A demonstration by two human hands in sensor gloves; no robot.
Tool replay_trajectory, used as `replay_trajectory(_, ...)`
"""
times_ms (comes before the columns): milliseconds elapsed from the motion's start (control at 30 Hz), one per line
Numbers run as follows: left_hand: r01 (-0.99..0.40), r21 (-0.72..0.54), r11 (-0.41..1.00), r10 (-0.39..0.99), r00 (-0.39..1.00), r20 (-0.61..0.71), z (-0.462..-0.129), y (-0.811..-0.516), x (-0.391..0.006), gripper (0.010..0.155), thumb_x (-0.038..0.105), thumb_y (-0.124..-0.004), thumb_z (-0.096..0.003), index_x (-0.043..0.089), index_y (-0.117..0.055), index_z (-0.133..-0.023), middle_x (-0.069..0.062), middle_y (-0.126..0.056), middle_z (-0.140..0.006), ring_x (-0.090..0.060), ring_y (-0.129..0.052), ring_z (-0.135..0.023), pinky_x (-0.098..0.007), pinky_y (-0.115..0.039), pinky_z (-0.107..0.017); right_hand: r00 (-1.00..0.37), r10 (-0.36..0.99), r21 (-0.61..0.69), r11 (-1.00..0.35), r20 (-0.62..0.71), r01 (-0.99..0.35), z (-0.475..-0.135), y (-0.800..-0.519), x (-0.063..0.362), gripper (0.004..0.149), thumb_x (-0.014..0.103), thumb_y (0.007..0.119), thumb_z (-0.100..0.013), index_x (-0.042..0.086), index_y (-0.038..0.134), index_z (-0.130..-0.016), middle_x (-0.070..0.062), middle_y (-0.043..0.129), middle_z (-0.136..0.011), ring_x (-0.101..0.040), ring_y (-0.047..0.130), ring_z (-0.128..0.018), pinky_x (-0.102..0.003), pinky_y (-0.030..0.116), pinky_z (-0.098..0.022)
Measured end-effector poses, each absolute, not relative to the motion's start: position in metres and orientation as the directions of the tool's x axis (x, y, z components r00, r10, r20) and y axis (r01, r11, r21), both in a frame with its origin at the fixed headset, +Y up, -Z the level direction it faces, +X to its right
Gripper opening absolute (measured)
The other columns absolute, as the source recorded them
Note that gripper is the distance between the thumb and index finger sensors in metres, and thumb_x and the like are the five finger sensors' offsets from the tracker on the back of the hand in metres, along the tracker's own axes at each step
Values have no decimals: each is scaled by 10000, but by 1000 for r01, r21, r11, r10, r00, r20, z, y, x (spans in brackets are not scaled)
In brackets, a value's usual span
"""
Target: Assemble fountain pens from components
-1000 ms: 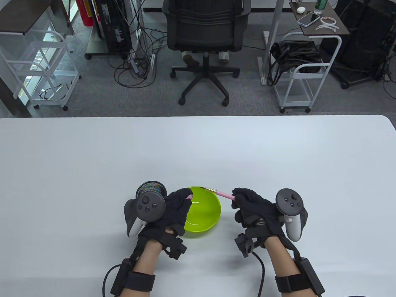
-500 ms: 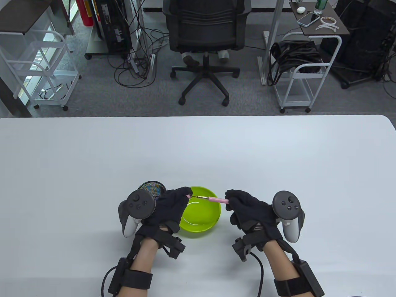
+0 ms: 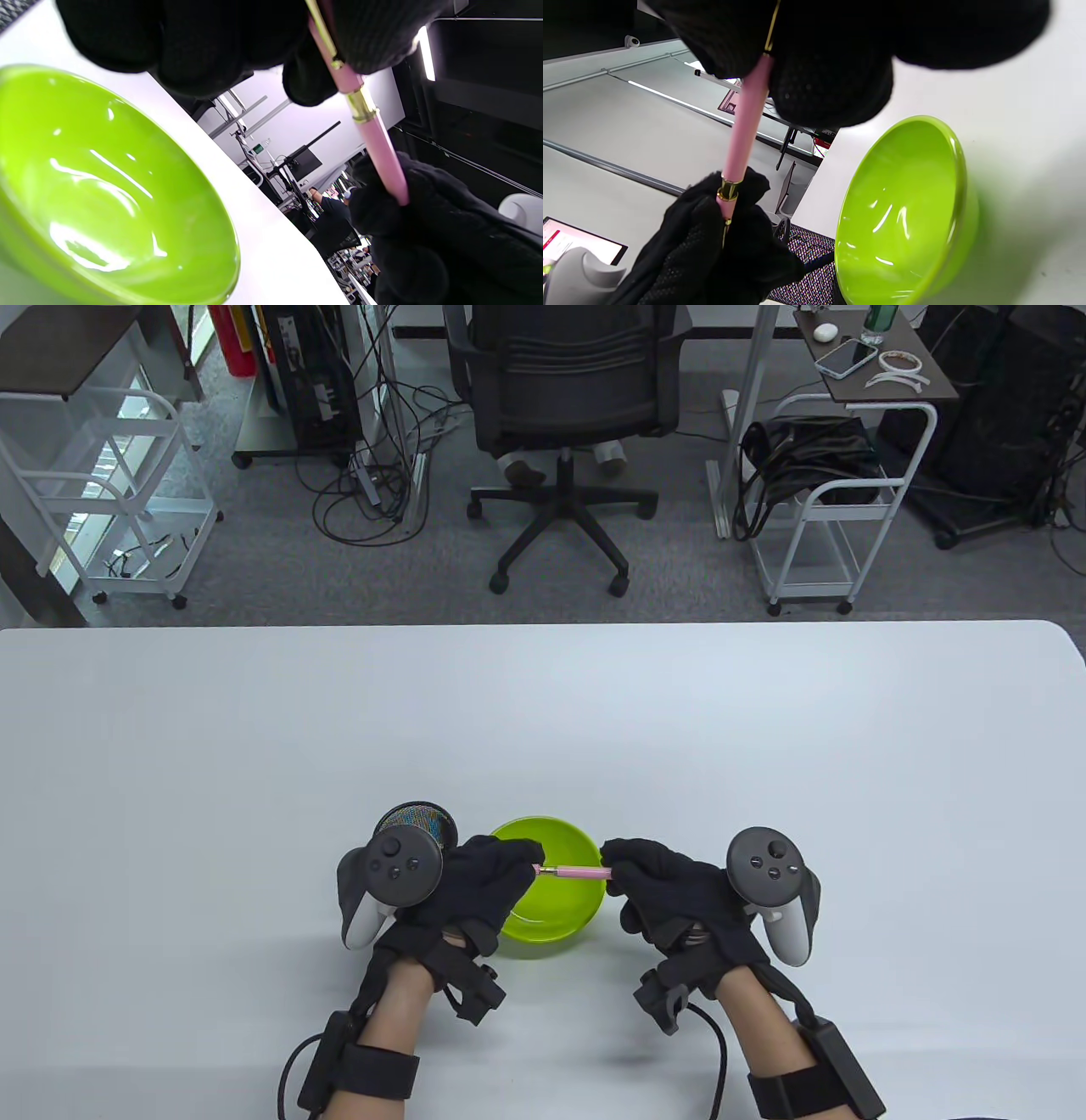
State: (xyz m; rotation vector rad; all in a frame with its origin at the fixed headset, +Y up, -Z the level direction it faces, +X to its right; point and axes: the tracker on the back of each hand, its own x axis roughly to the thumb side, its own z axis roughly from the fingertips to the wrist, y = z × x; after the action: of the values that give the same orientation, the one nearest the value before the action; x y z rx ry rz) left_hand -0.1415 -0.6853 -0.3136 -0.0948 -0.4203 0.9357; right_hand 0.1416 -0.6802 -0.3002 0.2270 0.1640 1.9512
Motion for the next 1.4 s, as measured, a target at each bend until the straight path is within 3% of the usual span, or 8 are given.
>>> replay_trajectory(633, -774, -319, 547, 834, 473, 282, -315, -692, -137, 482, 394, -671, -534, 124, -762, -922, -76, -811, -681, -221, -843, -538, -564, -720, -527, -431, 899, 276, -433, 72, -858, -300, -688, 125, 455, 316, 660, -486, 135, 755, -892, -111, 870, -683, -168, 972, -303, -387, 875, -176)
replay_trajectory(1033, -779, -350, 521, 852, 451, 265, -315, -696, -131, 482, 397, -665, -537, 125, -749, -926, -69, -810, -678, -213, -844, -533, -557, -725, -524, -465, 883, 262, -466, 72, -845, -300, -685, 126, 454, 328, 663, -487, 139, 760, -888, -96, 870, -671, -179, 970, -303, -401, 873, -182)
replay_trajectory(1233, -747, -306, 591, 803, 508, 310, -320, -681, -124, 479, 392, -678, -540, 119, -772, -922, -60, -849, -649, -205, -873, -497, -546, -751, -488, -414, 910, 230, -399, -20, -888, -303, -693, 138, 462, 367, 702, -488, 158, 786, -892, -123, 884, -736, -213, 988, -308, -408, 873, -172)
replay_trajectory(1400, -689, -228, 688, 718, 601, 350, -322, -649, -129, 476, 379, -685, -536, 118, -786, -921, -66, -860, -653, -225, -881, -506, -558, -750, -488, -378, 925, 208, -362, -39, -909, -304, -693, 145, 589, 455, 725, -476, 136, 696, -969, -170, 829, -817, -265, 983, -419, -444, 868, -244)
